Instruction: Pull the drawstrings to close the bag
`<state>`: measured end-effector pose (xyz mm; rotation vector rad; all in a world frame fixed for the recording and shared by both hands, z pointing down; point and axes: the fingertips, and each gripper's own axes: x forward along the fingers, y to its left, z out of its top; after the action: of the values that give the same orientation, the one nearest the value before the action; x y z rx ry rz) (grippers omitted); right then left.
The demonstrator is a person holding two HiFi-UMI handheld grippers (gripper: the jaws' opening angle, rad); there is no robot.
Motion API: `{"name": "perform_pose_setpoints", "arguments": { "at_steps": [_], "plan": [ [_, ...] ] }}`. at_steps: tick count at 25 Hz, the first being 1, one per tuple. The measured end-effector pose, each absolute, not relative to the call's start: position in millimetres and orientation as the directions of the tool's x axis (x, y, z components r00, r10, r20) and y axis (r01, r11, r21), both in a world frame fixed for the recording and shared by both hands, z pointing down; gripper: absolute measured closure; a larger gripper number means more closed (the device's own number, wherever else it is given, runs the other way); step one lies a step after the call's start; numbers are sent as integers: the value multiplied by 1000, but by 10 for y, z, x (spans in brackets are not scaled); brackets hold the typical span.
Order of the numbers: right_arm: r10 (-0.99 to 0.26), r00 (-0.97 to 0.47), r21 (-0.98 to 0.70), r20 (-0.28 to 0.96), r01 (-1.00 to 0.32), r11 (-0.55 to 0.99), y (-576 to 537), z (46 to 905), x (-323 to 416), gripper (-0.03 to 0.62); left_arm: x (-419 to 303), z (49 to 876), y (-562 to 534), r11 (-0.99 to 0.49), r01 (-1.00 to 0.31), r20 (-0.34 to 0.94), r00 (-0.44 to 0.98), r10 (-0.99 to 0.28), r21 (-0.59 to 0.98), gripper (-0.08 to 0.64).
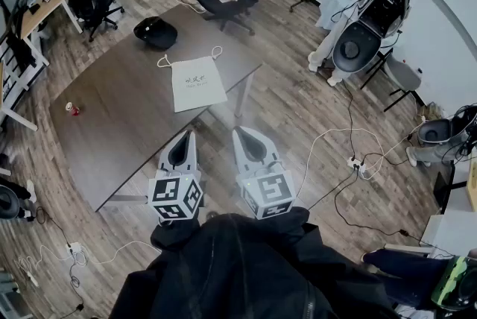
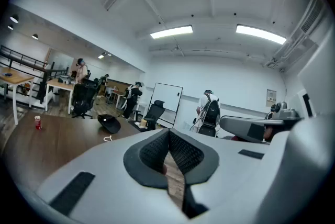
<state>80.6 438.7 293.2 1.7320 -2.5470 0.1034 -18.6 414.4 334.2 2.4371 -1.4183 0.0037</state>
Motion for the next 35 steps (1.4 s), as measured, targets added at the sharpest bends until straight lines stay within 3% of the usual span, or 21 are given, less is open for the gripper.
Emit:
{"name": "perform_pose_setpoints", "arguments": {
  "at_steps": [19,24,35],
  "plan": [
    [-929,-362,-37,73,-932,360,4309,2947,356,571,-758,3469,4072,-428,-855,195,491,-849,293,528],
    [-931,-339,-78,136,-940,332,4244,3189,266,571,-1014,3551,4060,-407,-833,173,494,-852,374,529],
    [-899,-374,-124,227,-927,355,3951,3561,85,571,-1620,3913,3940,-274,-877,273,397,-876,395,529]
  ]
}}
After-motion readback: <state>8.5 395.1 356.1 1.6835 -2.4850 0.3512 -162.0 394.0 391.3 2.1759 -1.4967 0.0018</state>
